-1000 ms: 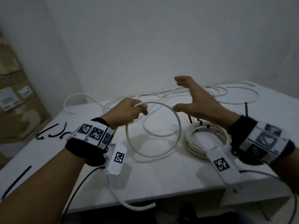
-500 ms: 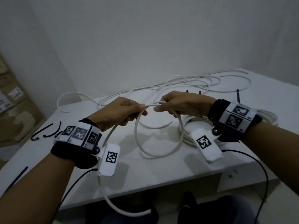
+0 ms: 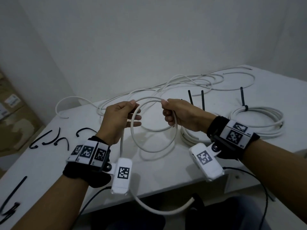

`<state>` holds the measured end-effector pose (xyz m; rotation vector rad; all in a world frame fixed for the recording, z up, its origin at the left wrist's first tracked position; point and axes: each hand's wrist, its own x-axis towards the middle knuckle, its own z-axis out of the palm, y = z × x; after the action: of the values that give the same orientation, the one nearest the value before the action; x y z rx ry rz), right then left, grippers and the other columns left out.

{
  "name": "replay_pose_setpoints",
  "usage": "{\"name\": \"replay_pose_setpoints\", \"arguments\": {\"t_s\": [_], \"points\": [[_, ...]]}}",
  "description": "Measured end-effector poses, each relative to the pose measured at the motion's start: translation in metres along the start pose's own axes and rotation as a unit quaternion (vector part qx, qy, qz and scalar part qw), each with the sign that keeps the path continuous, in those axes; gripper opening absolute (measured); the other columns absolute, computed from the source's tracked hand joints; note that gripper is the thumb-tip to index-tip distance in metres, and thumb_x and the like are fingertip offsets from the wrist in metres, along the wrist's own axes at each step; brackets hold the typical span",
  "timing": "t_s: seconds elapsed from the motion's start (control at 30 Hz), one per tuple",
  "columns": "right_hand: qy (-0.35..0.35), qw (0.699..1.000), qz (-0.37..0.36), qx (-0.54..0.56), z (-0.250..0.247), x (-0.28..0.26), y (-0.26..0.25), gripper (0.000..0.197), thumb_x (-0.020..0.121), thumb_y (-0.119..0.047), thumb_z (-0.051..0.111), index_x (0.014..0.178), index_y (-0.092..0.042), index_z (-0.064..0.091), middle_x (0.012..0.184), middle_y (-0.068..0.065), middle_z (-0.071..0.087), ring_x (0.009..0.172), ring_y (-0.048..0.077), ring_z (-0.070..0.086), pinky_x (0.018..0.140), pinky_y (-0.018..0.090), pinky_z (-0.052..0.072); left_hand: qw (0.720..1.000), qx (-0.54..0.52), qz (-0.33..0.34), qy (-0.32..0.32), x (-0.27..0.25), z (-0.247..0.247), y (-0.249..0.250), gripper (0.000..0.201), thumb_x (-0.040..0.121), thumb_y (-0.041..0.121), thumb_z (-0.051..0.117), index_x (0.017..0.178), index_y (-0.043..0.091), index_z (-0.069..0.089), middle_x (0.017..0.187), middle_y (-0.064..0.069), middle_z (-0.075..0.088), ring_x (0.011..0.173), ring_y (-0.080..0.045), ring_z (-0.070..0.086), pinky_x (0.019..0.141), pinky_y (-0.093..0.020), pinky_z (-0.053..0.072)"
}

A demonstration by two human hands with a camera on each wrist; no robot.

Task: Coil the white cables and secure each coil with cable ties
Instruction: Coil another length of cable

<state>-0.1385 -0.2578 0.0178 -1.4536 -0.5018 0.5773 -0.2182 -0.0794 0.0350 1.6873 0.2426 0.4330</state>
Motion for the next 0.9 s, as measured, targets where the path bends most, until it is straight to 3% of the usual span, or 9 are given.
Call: {"name": "replay_pose_setpoints", "arguments": {"t_s": [0.07,0.17,0.33,0.4,0.47,0.6,0.7,0.8,0.9], "points": [[0.009,0.999,0.014,0.037,-0.003,-0.001,0.001,0.028,0.099,-0.032,0.045,0.077,-0.016,0.039,0.065,-0.001,0.037,0.055,0.012,0.036,0.055,0.026,0.033,0.999,-0.037,-0.007,0.015,-0.003,0.000,-0.002,0.026,0.097,0.021,0.055,0.089,0.000,0.067,0.082,-0.011,0.068,0.067,-0.021,0.068,0.066,-0.038,0.061],[0.004,0.995,0.044,0.088,-0.011,-0.002,0.005,0.030,0.099,-0.034,0.044,0.076,-0.016,0.037,0.063,-0.001,0.037,0.052,0.012,0.036,0.053,0.025,0.034,0.997,-0.060,-0.017,0.036,-0.008,-0.005,-0.008,0.023,0.098,0.020,0.053,0.090,0.002,0.065,0.086,-0.012,0.068,0.071,-0.021,0.068,0.063,-0.034,0.060],[0.011,0.997,0.026,0.068,-0.010,0.000,0.010,0.030,0.101,-0.031,0.039,0.076,-0.016,0.036,0.062,0.000,0.039,0.048,0.010,0.035,0.047,0.023,0.034,0.994,-0.046,-0.076,-0.067,-0.020,-0.010,-0.020,0.023,0.101,0.012,0.042,0.114,0.012,0.062,0.092,-0.020,0.072,0.086,-0.032,0.071,0.077,-0.041,0.058],[0.010,0.999,0.012,0.037,-0.009,0.003,0.010,0.029,0.101,-0.032,0.039,0.077,-0.016,0.037,0.062,-0.001,0.037,0.046,0.009,0.032,0.044,0.021,0.031,0.991,-0.005,-0.094,-0.099,-0.020,-0.014,-0.019,0.025,0.099,0.005,0.042,0.110,0.004,0.064,0.096,-0.020,0.073,0.096,-0.035,0.069,0.088,-0.044,0.055],[-0.001,1.000,0.002,-0.005,-0.007,0.005,0.011,0.027,0.101,-0.033,0.040,0.080,-0.015,0.040,0.061,-0.002,0.035,0.047,0.008,0.029,0.043,0.020,0.028,0.991,0.014,-0.099,-0.091,-0.017,-0.018,-0.013,0.024,0.095,0.005,0.044,0.098,-0.001,0.067,0.100,-0.020,0.072,0.103,-0.036,0.067,0.090,-0.044,0.054],[-0.030,0.996,-0.028,-0.078,0.008,0.004,0.010,0.027,0.100,-0.031,0.043,0.081,-0.013,0.047,0.059,-0.004,0.036,0.046,0.007,0.029,0.043,0.019,0.027,0.992,0.059,-0.074,-0.082,-0.005,-0.012,0.011,0.024,0.096,0.021,0.052,0.104,0.001,0.064,0.101,-0.021,0.072,0.088,-0.034,0.072,0.073,-0.041,0.059],[-0.011,0.990,-0.060,-0.128,0.023,0.005,0.007,0.028,0.101,-0.029,0.042,0.079,-0.013,0.049,0.060,-0.003,0.038,0.046,0.007,0.031,0.044,0.021,0.026,0.985,0.120,-0.029,-0.116,0.001,-0.001,0.022,0.028,0.096,0.026,0.056,0.104,0.000,0.061,0.093,-0.018,0.073,0.072,-0.035,0.072,0.059,-0.037,0.059],[0.015,0.986,-0.076,-0.151,0.025,0.007,0.004,0.029,0.101,-0.029,0.041,0.079,-0.012,0.051,0.062,-0.001,0.039,0.047,0.007,0.032,0.044,0.020,0.027,0.980,0.145,-0.004,-0.137,0.001,0.004,0.019,0.021,0.095,0.022,0.059,0.091,0.002,0.060,0.083,-0.015,0.072,0.047,-0.027,0.061,0.040,-0.027,0.046],[0.003,0.985,-0.067,-0.156,0.023,0.006,0.004,0.030,0.100,-0.031,0.043,0.081,-0.011,0.053,0.063,-0.001,0.040,0.047,0.008,0.033,0.046,0.021,0.027,0.983,0.145,0.006,-0.113,0.001,0.003,0.009,0.020,0.093,0.022,0.062,0.081,0.006,0.057,0.071,-0.009,0.065,0.036,-0.015,0.043,0.035,-0.019,0.030]]}}
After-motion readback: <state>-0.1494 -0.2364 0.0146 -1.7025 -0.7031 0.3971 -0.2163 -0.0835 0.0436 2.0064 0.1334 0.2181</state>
